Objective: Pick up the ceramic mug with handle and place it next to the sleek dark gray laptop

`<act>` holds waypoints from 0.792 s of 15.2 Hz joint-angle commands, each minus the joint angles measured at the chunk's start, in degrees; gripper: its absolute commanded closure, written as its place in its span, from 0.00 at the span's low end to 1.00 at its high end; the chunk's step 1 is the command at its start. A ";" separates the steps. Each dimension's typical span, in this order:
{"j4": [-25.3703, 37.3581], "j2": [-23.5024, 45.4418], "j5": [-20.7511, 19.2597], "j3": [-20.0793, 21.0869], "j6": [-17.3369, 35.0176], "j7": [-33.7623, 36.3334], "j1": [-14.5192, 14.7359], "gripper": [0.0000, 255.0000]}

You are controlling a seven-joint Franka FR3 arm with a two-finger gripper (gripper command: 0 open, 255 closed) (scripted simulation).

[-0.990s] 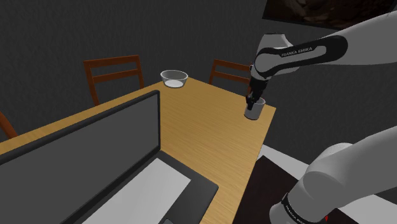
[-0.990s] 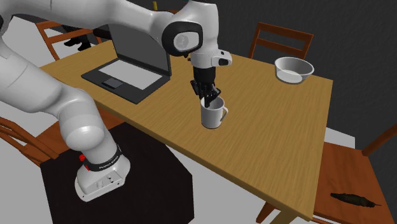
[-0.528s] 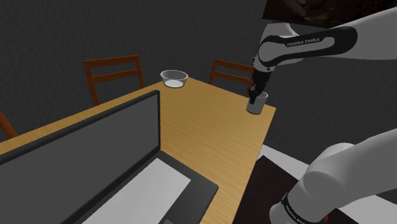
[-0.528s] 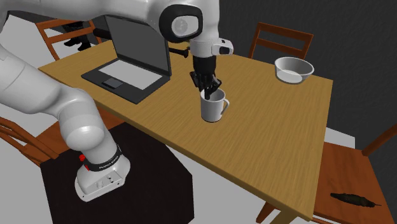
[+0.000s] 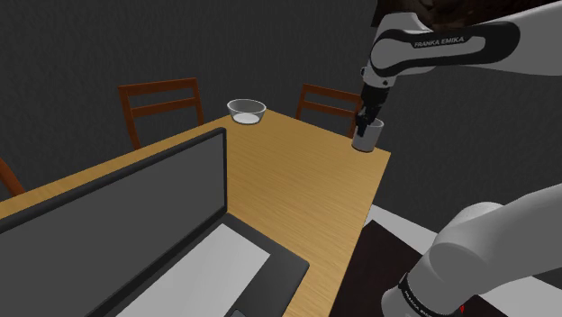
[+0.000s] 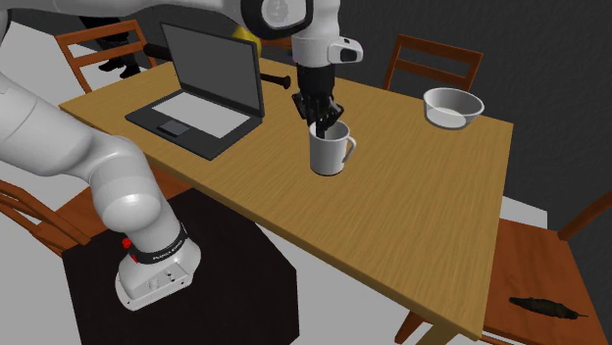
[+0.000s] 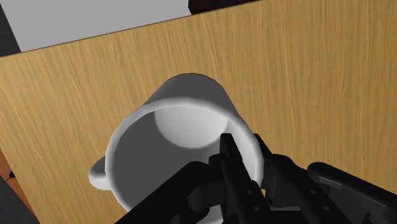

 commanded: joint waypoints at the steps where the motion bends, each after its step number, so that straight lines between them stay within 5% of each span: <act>1: 1.48 -0.09 0.13 0.16 -1.58 -0.09 0.06 1.00; 12: 10.29 0.36 0.75 0.80 -9.93 -0.78 0.36 1.00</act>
